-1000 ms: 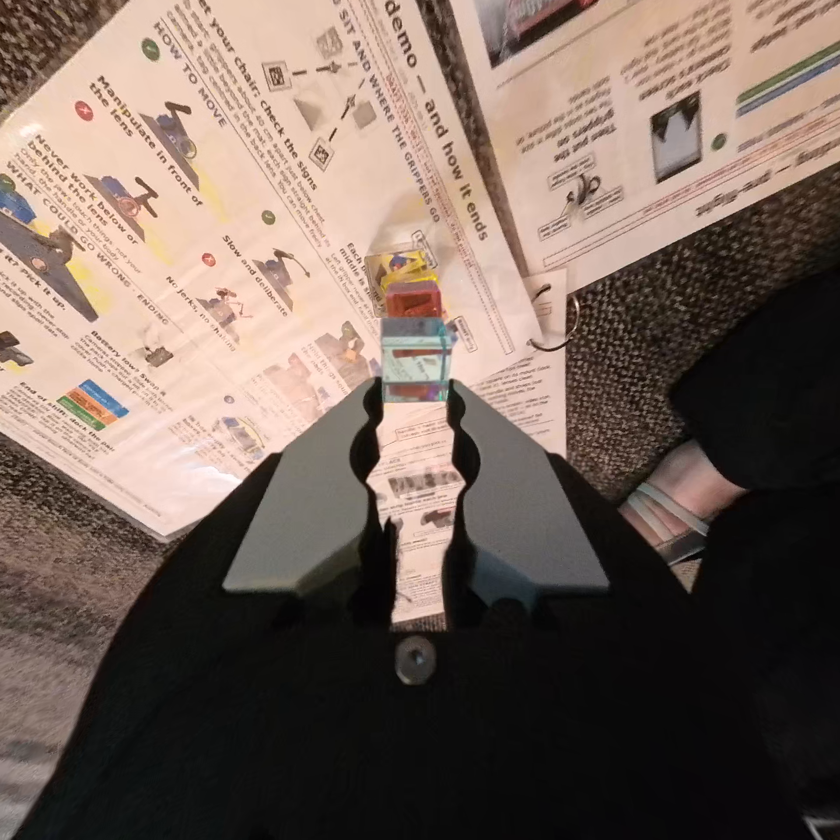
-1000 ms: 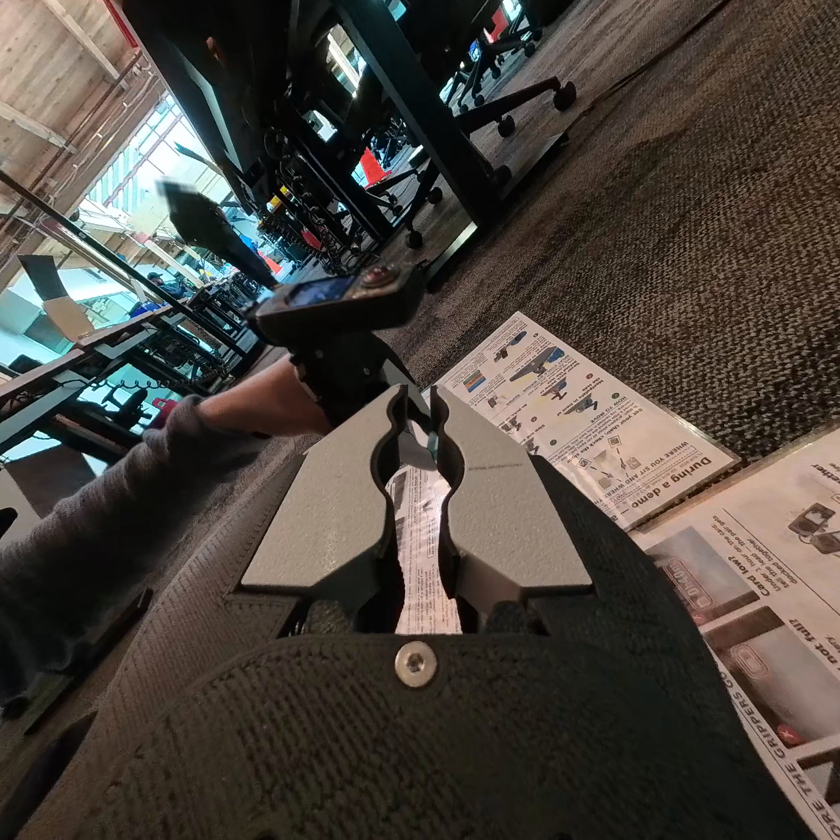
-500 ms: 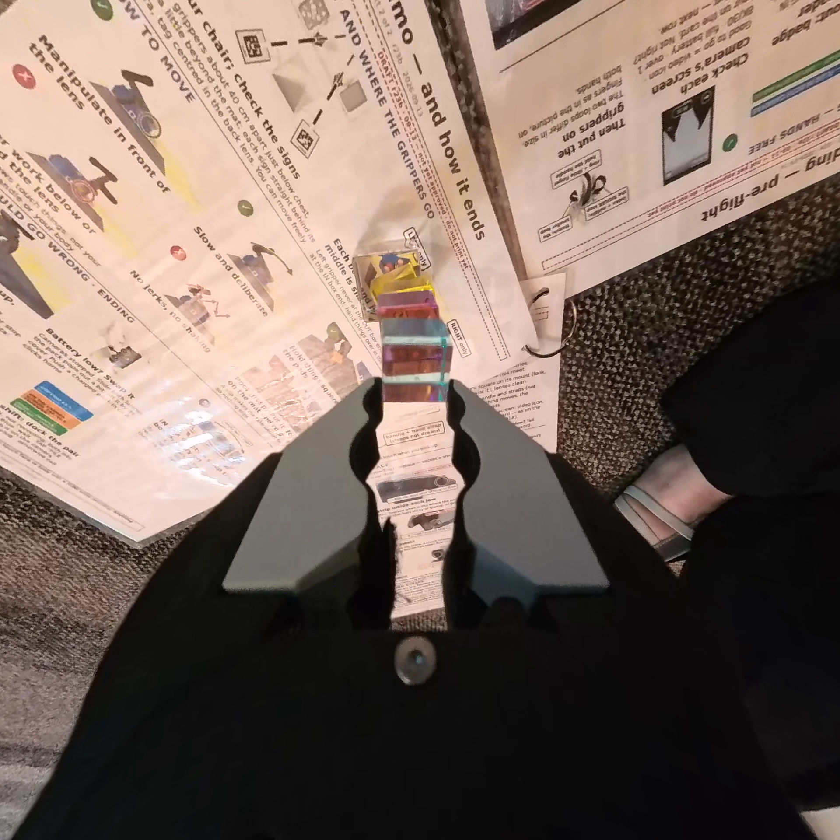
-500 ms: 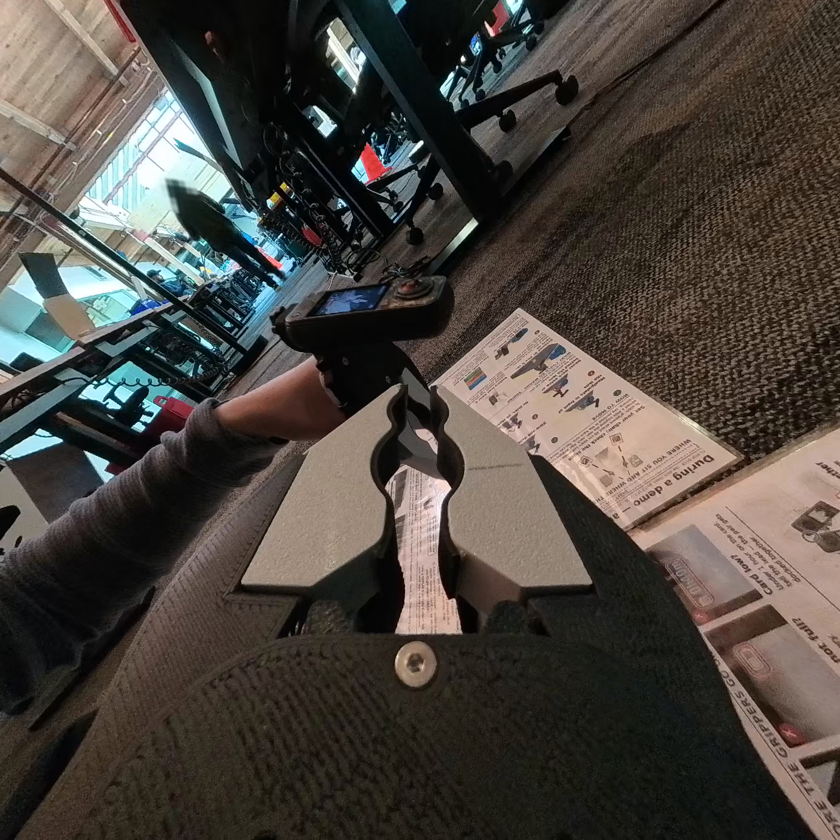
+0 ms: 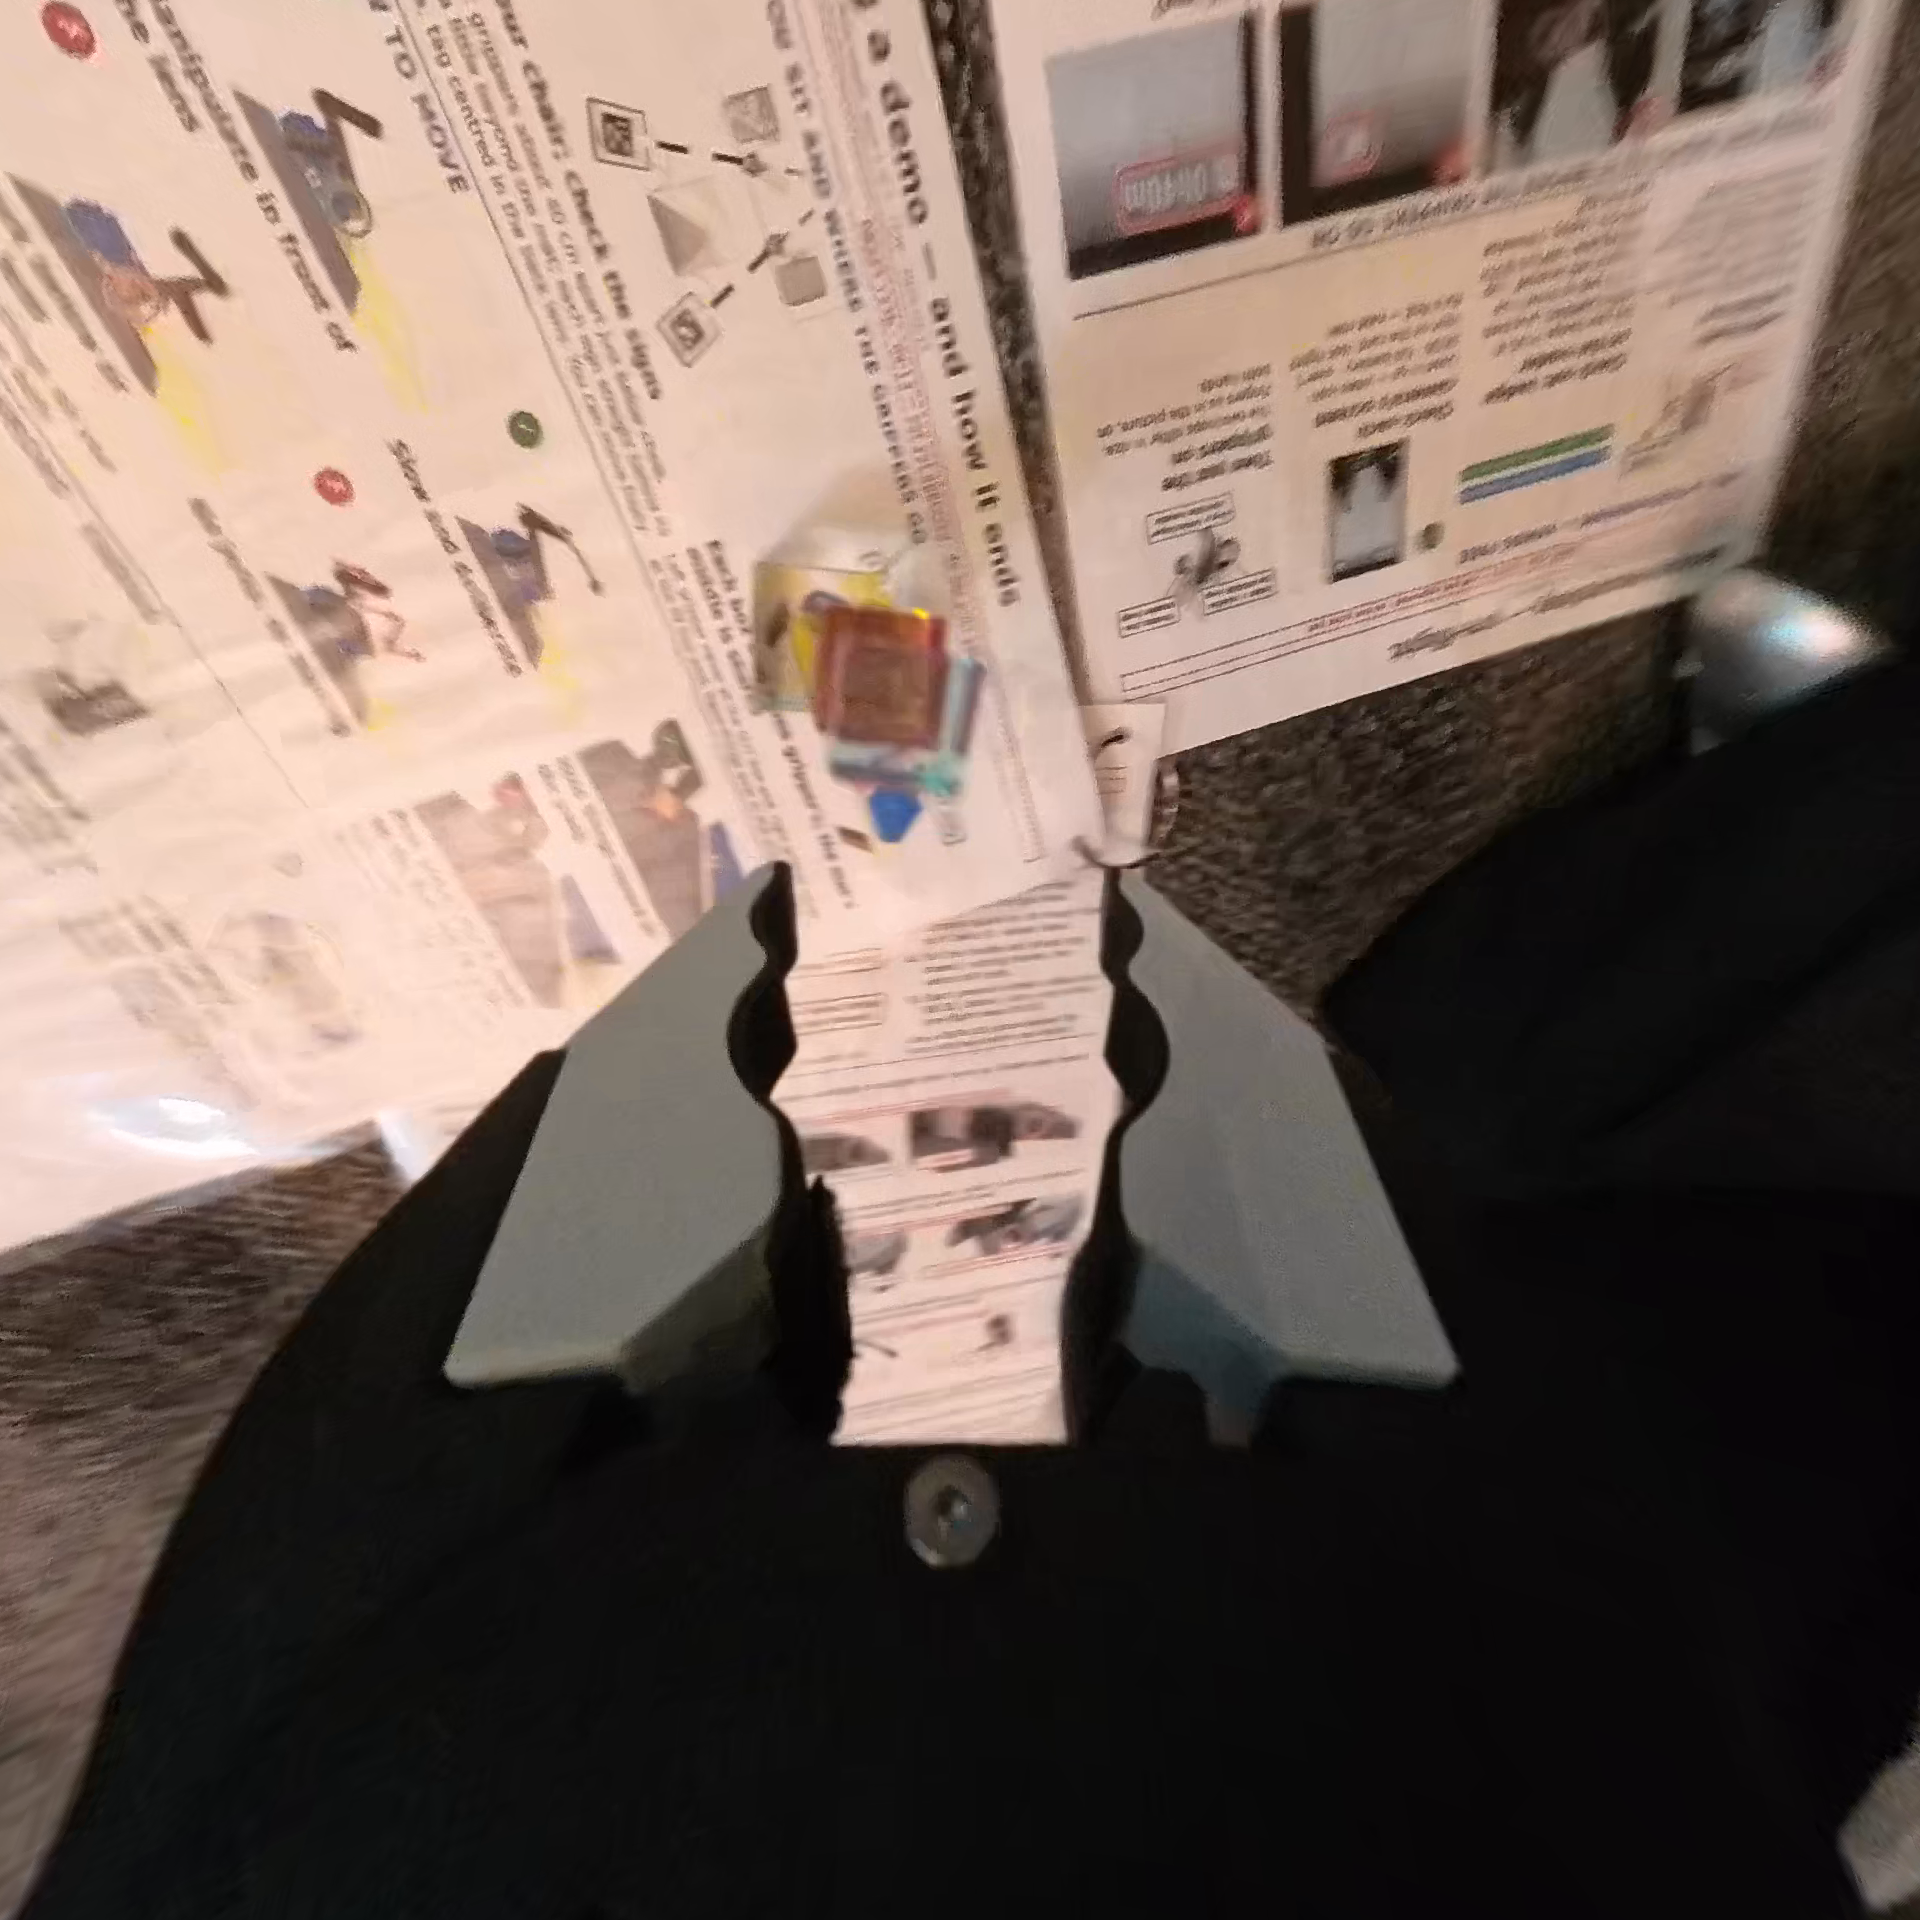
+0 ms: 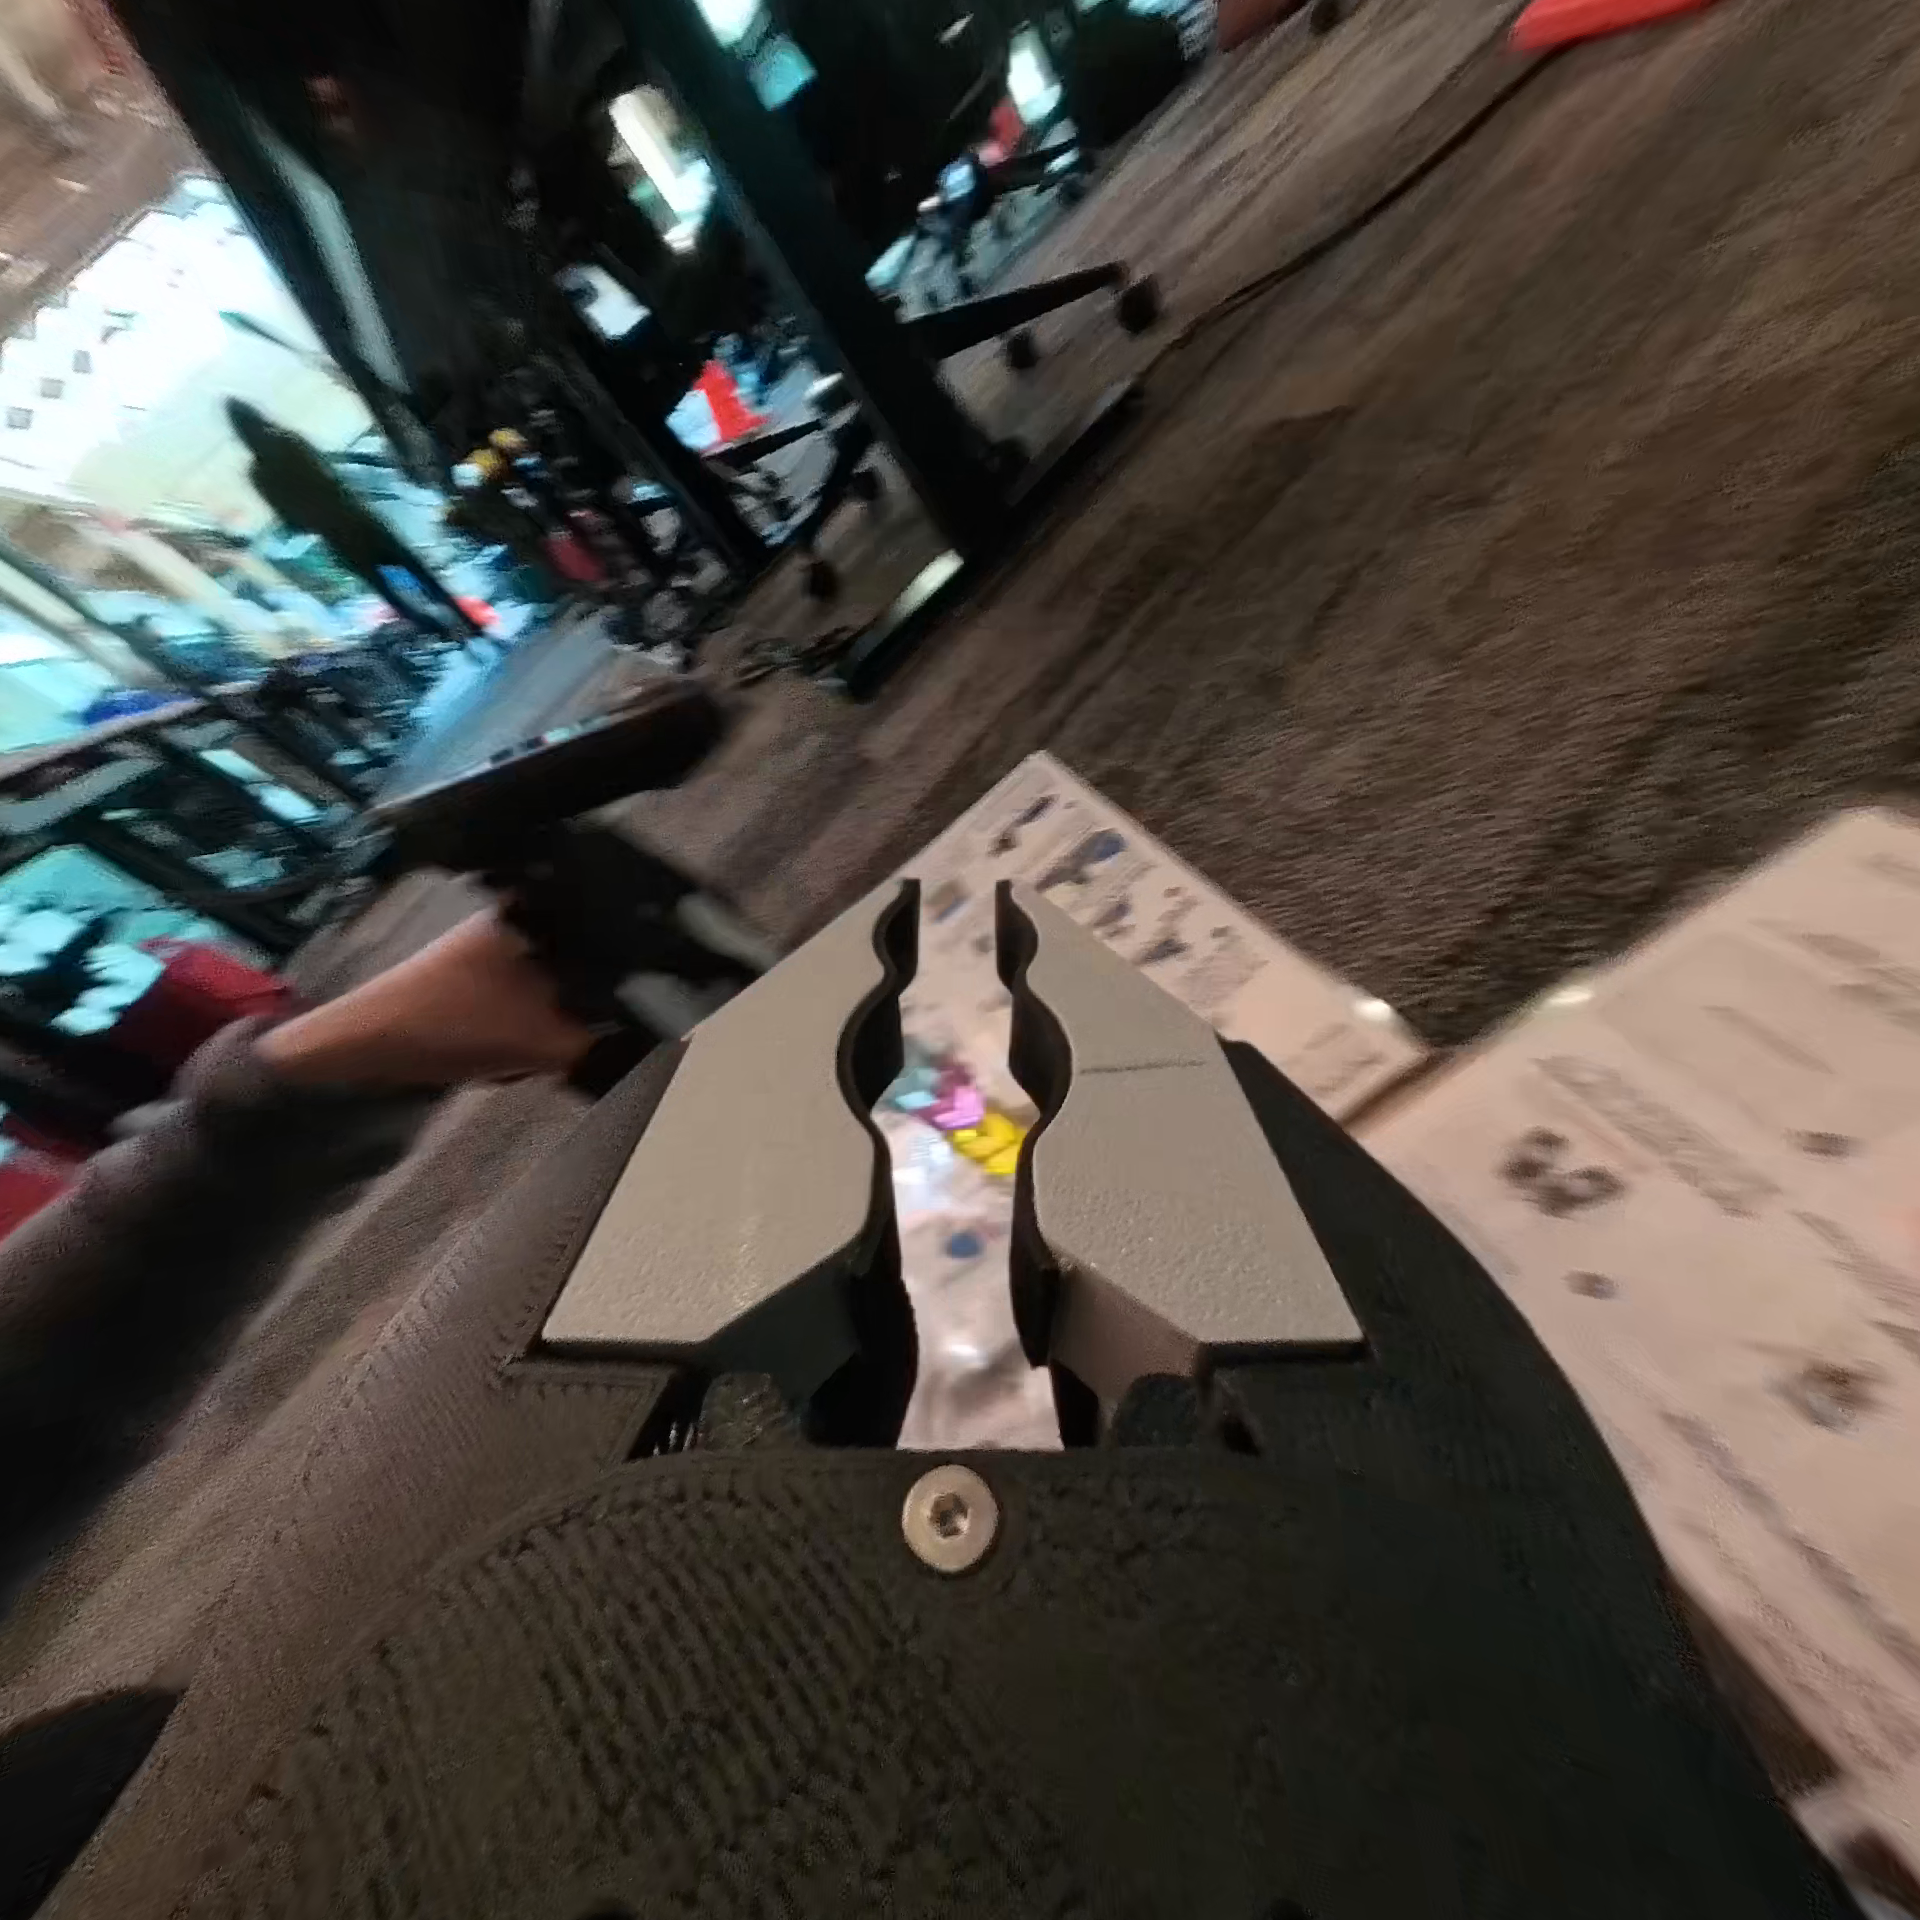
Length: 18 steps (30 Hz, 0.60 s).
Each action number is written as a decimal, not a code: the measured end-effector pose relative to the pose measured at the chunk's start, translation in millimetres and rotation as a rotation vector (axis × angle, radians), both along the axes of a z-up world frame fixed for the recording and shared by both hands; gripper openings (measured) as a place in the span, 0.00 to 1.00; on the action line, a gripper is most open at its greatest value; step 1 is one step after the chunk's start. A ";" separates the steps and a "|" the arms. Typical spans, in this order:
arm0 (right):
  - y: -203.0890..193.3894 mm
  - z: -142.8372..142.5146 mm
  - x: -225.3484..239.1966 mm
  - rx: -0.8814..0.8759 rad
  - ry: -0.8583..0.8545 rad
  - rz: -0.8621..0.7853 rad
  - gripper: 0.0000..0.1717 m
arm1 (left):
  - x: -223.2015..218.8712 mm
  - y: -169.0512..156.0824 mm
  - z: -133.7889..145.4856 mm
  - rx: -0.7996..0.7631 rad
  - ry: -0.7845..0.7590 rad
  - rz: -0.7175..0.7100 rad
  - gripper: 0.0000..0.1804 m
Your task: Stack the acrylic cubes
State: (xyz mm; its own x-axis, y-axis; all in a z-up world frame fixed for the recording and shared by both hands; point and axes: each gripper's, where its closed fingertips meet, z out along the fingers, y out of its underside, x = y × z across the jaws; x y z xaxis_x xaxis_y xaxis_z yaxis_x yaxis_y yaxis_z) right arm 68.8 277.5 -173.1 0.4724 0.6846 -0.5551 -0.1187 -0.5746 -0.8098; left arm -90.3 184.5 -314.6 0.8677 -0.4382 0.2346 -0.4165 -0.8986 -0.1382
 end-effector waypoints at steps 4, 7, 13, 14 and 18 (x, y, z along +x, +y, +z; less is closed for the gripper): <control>37.0 19.1 75.6 0.081 -0.126 -0.212 0.14 | 17.2 -46.7 41.9 0.153 -0.320 0.255 0.36; 52.6 8.7 106.3 0.112 -0.310 -0.284 0.17 | 19.5 -77.1 77.3 0.328 -0.553 0.513 0.38; 92.9 -102.3 119.0 -0.137 -0.660 -0.286 0.23 | -24.1 -98.3 141.6 0.834 -0.530 0.846 0.38; 98.7 -120.2 115.2 -0.177 -0.654 -0.289 0.22 | -35.5 -102.5 144.4 0.934 -0.476 0.885 0.38; 120.7 -186.7 111.3 -0.192 -0.713 -0.306 0.23 | -74.4 -110.1 134.7 1.081 -0.311 0.955 0.45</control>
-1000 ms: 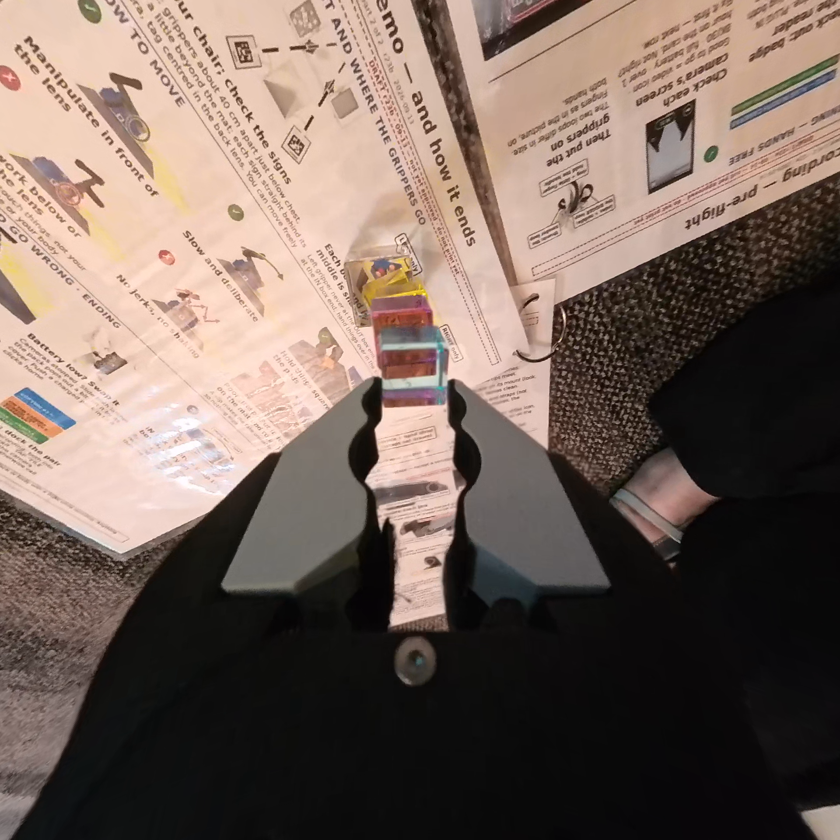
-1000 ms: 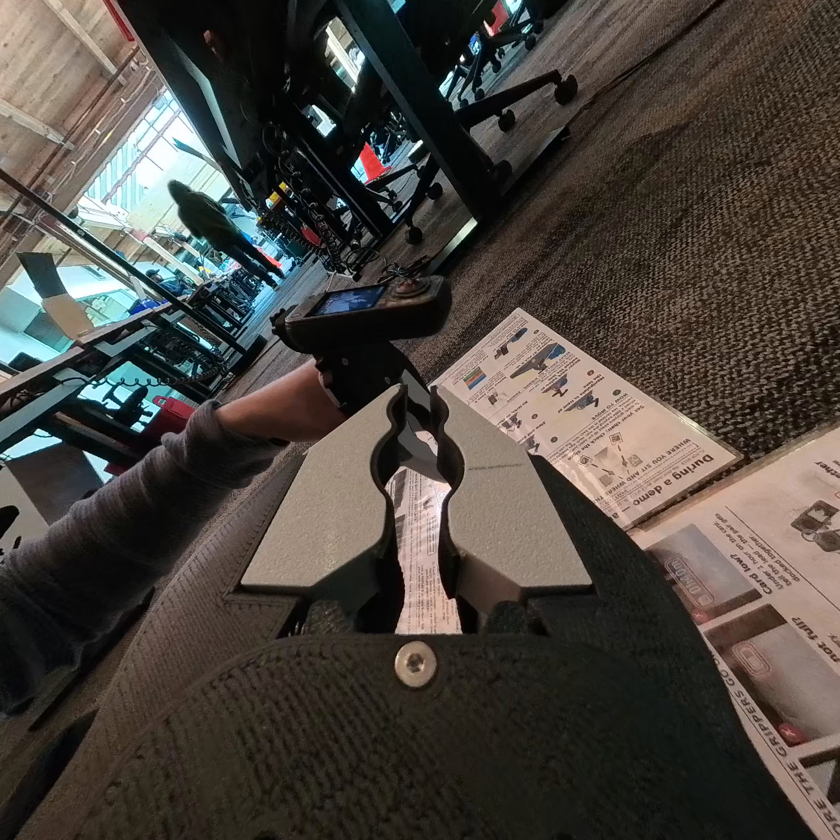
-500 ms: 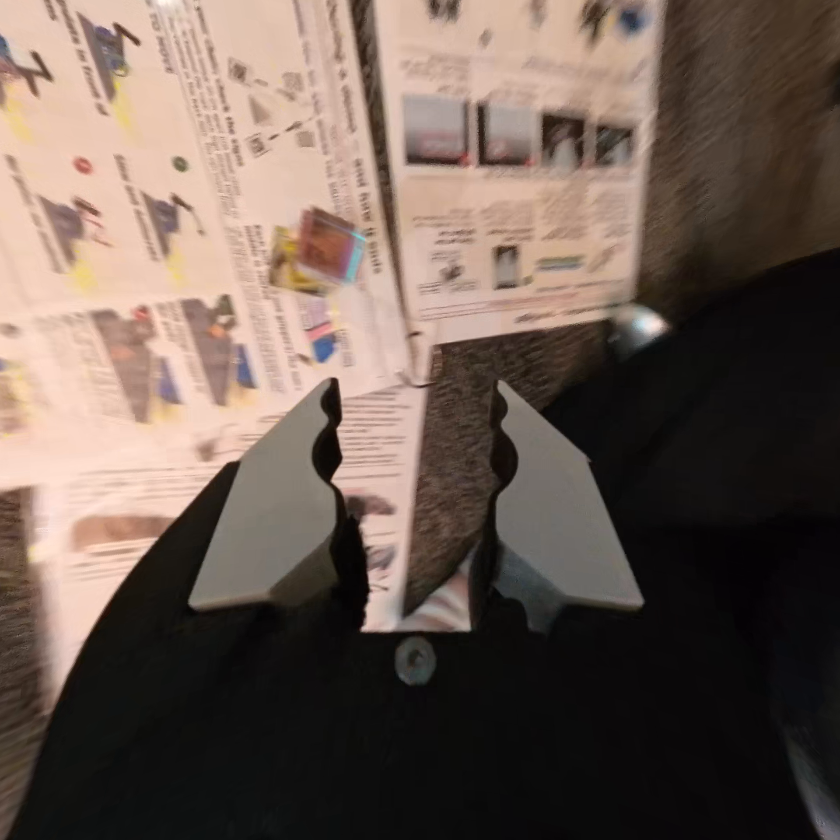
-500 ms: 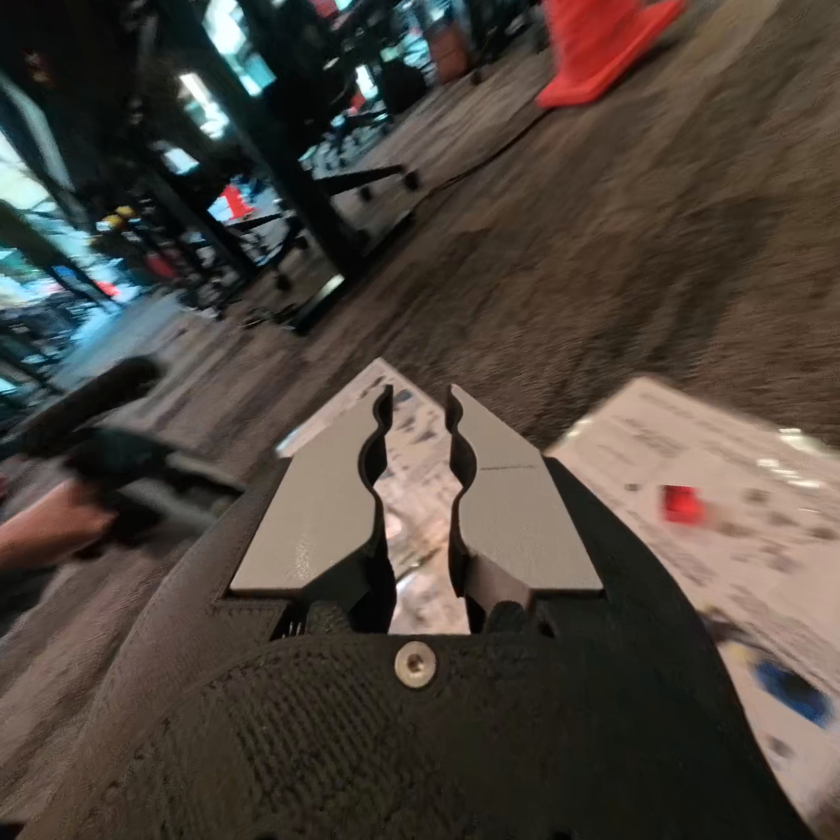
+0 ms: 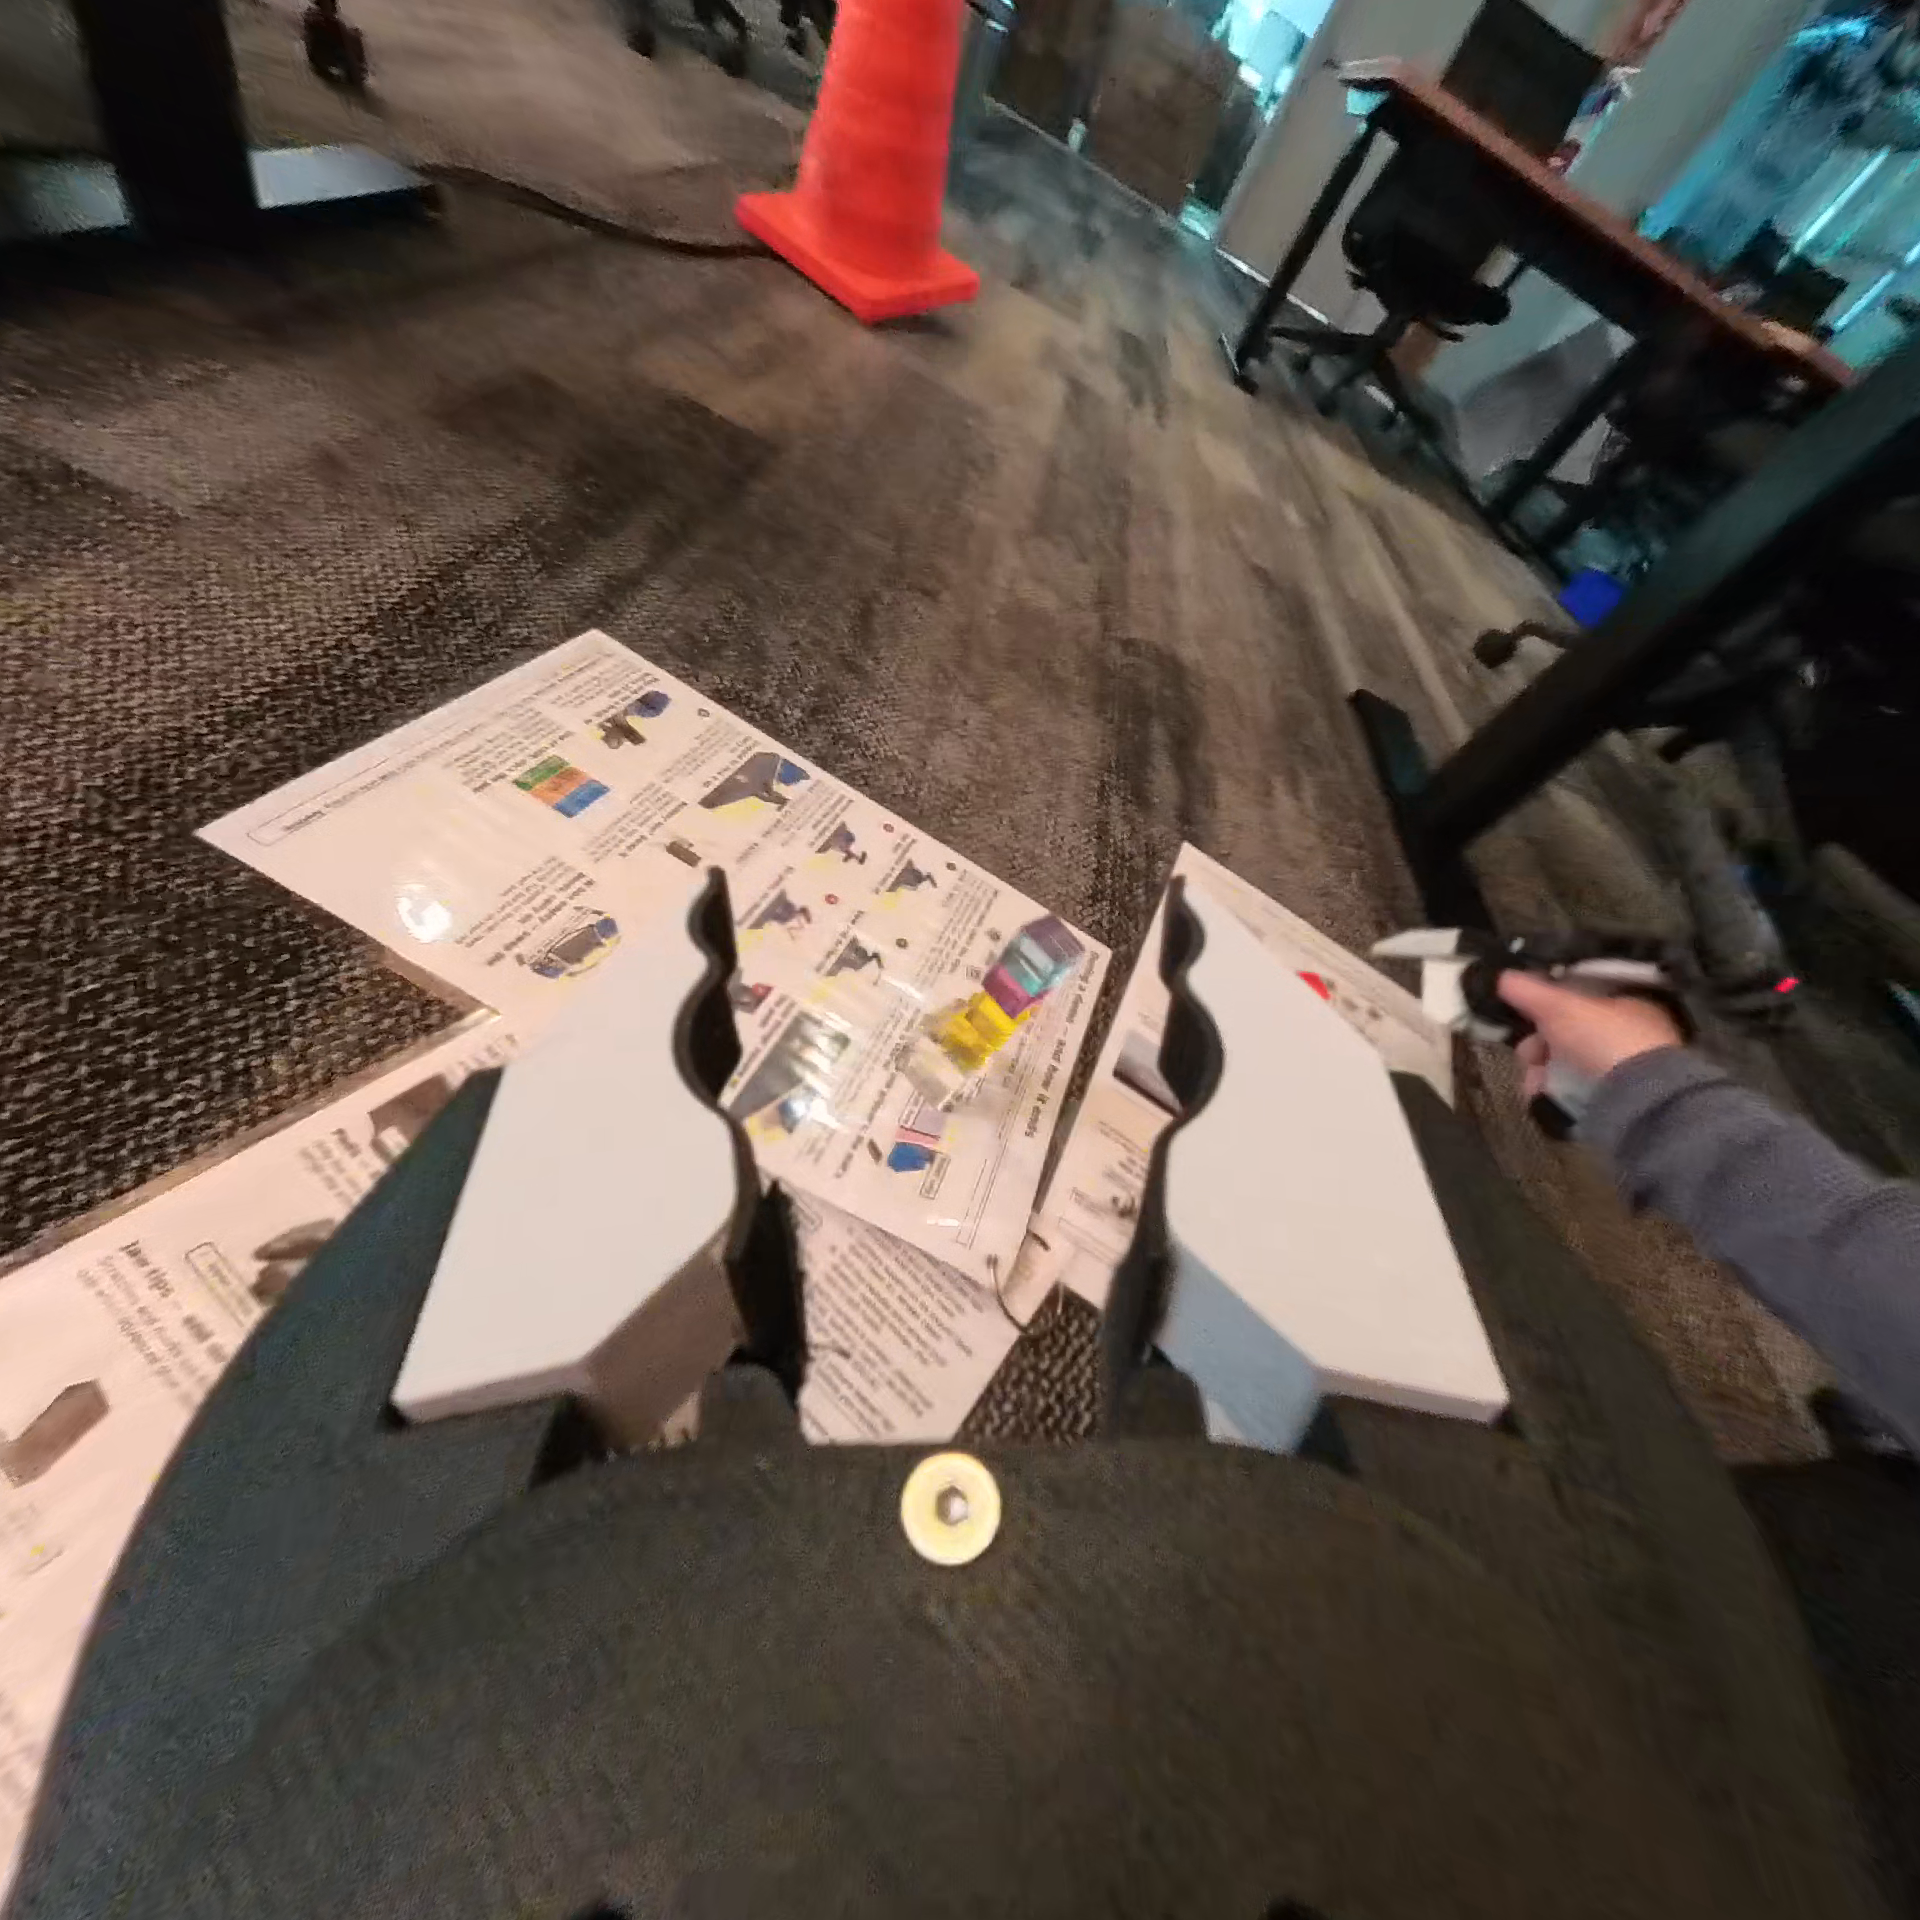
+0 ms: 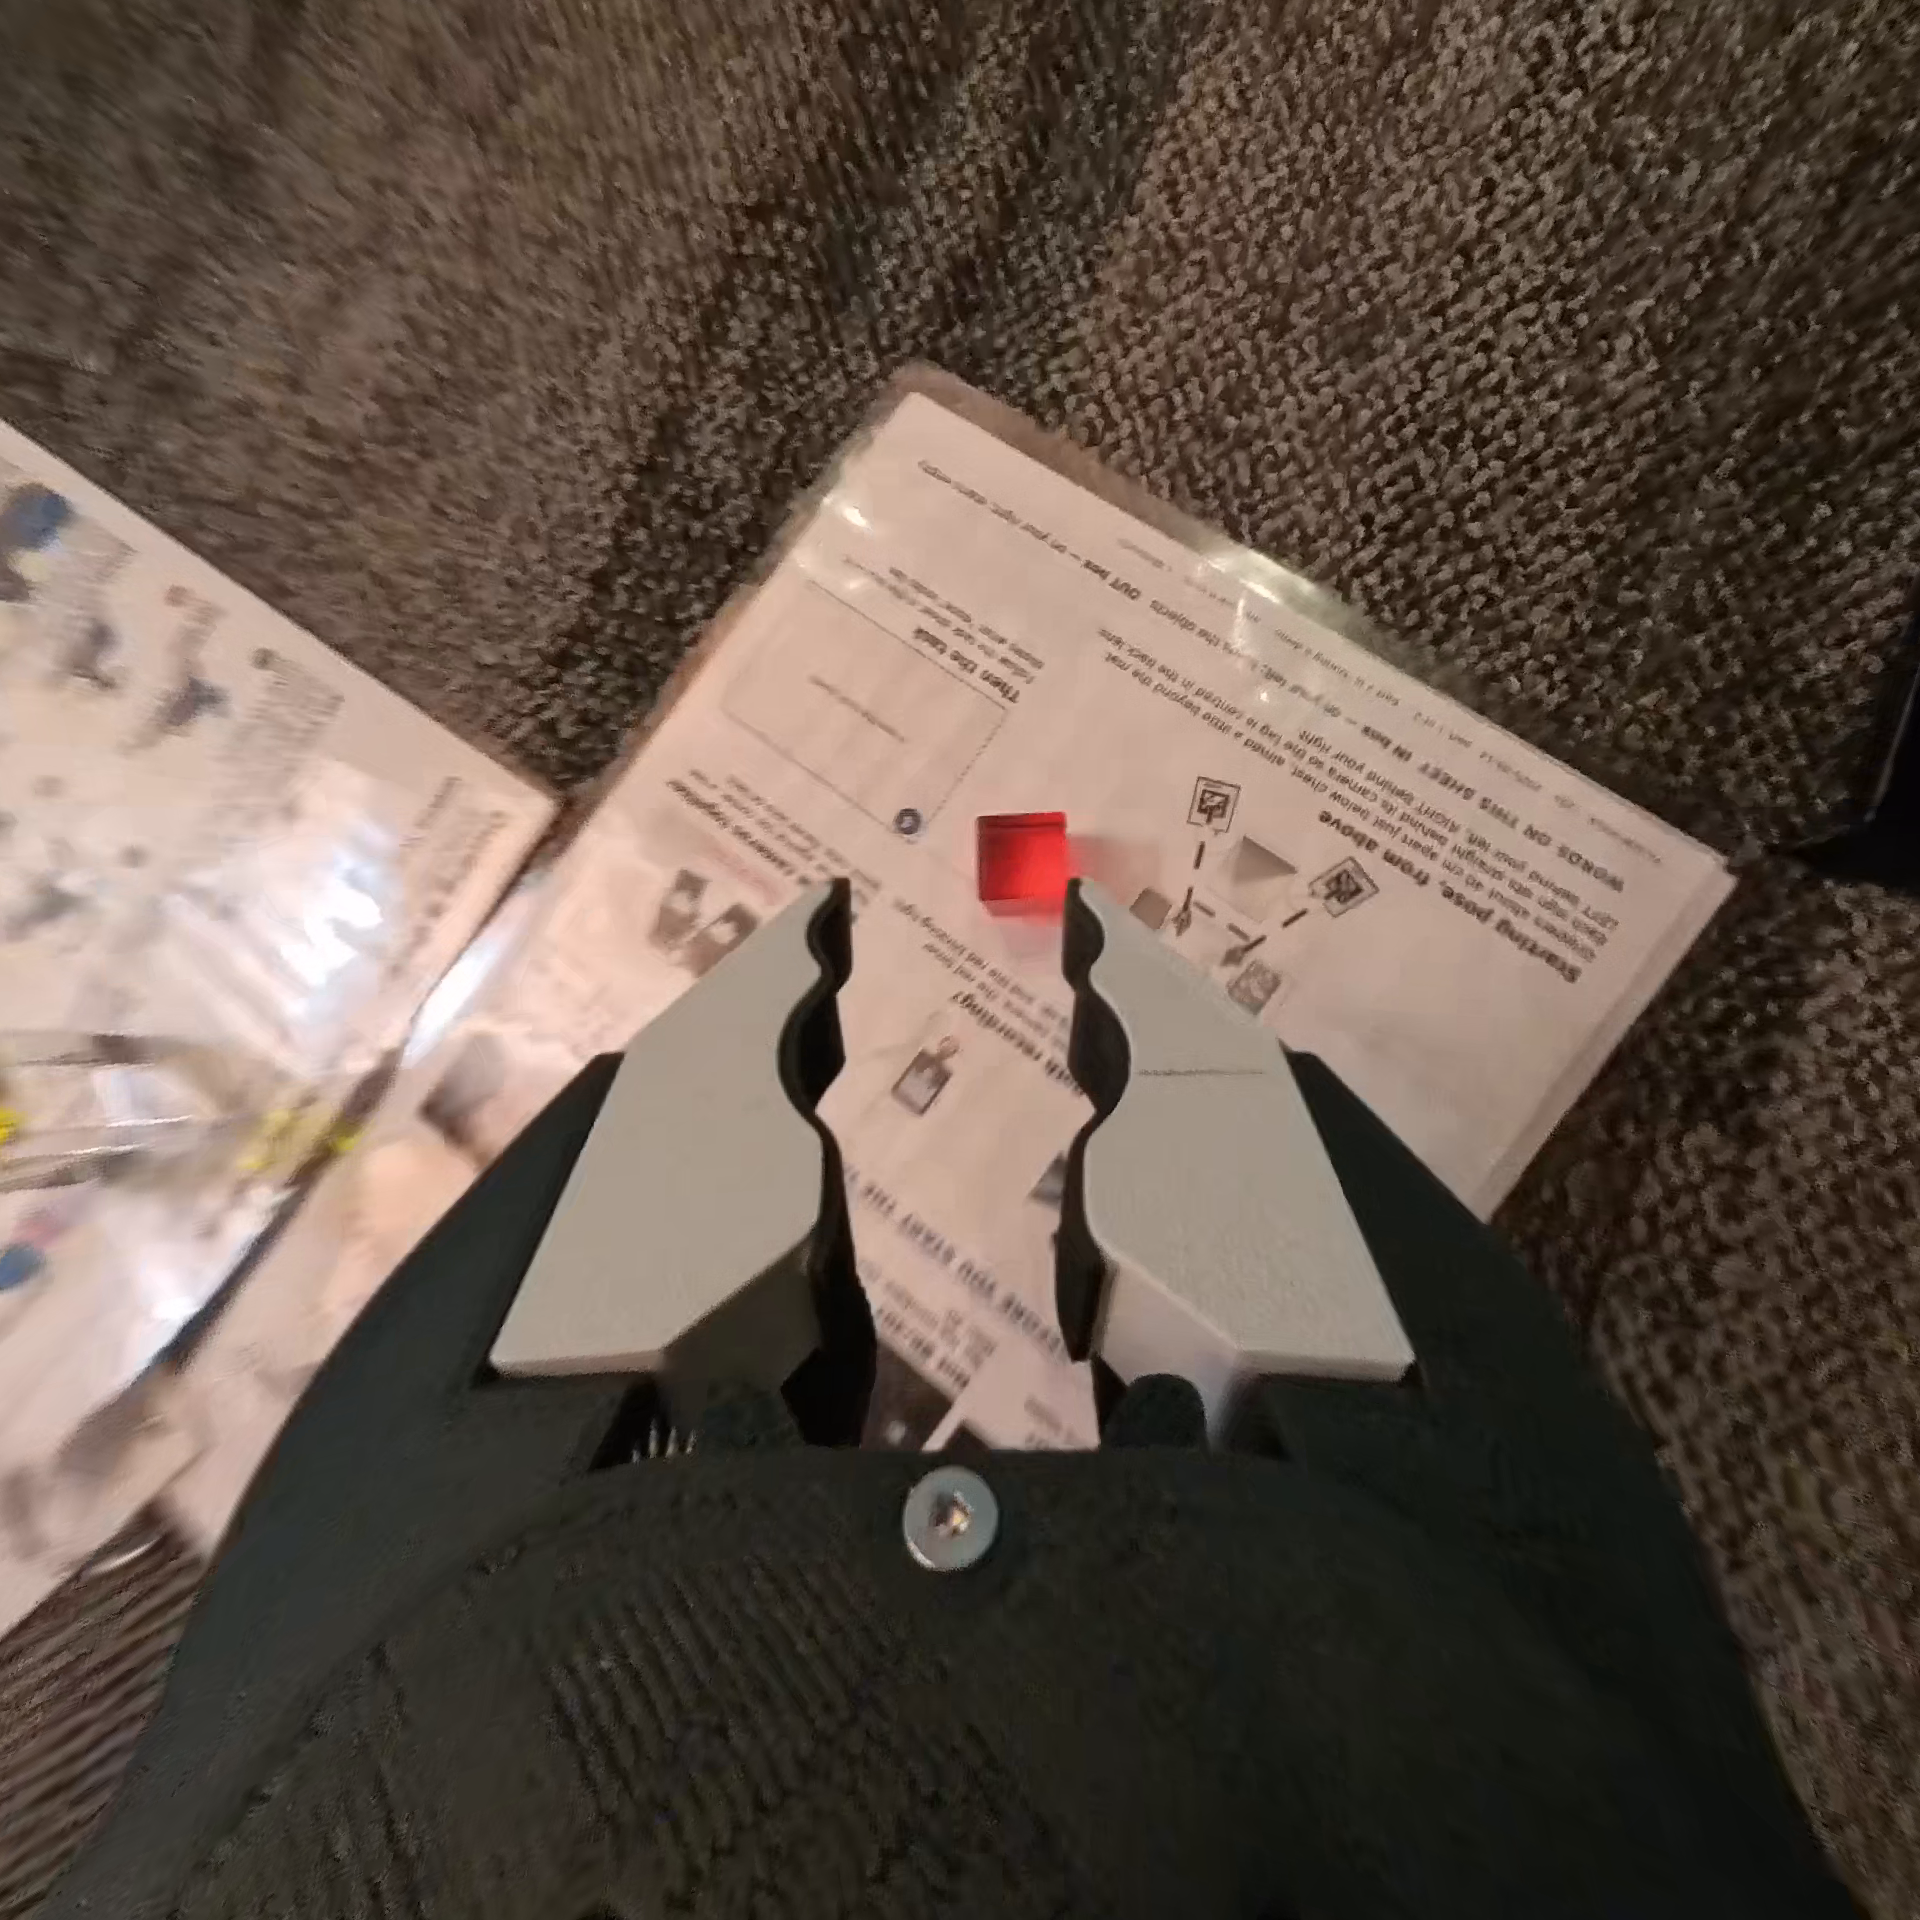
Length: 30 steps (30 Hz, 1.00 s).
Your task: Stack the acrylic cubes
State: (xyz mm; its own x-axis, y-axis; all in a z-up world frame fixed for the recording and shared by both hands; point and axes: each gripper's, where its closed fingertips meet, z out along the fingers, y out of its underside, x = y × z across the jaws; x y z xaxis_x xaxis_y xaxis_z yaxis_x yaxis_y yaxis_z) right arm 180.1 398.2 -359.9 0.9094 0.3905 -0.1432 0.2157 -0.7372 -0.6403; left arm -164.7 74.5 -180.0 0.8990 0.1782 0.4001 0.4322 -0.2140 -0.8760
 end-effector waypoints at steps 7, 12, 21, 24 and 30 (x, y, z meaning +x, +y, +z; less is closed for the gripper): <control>16.2 -60.0 3.6 0.118 -0.115 0.068 0.30 | -21.9 7.6 14.3 0.158 -0.053 0.076 0.47; 21.9 -78.3 -6.3 0.085 -0.040 0.078 0.31 | -17.1 22.0 -2.8 0.125 -0.102 0.045 0.47; 19.9 -34.9 -56.8 0.142 0.040 0.190 0.15 | -15.4 30.4 -24.5 0.078 -0.106 0.048 0.44; -25.8 36.1 -152.4 0.200 0.274 0.515 0.15 | -19.3 27.5 -23.1 0.102 -0.122 0.067 0.43; -163.2 89.8 -258.7 0.171 0.311 1.165 0.15 | -20.6 24.0 -24.0 0.113 -0.145 0.077 0.42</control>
State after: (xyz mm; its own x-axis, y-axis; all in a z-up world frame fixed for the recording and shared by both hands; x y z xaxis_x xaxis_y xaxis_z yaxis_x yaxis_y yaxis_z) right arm -78.6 234.9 -270.0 -0.0626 0.9852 -0.1593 0.5118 -0.1054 -0.8526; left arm -185.3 98.5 -204.0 0.8159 0.1905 0.5459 0.5670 -0.0790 -0.8199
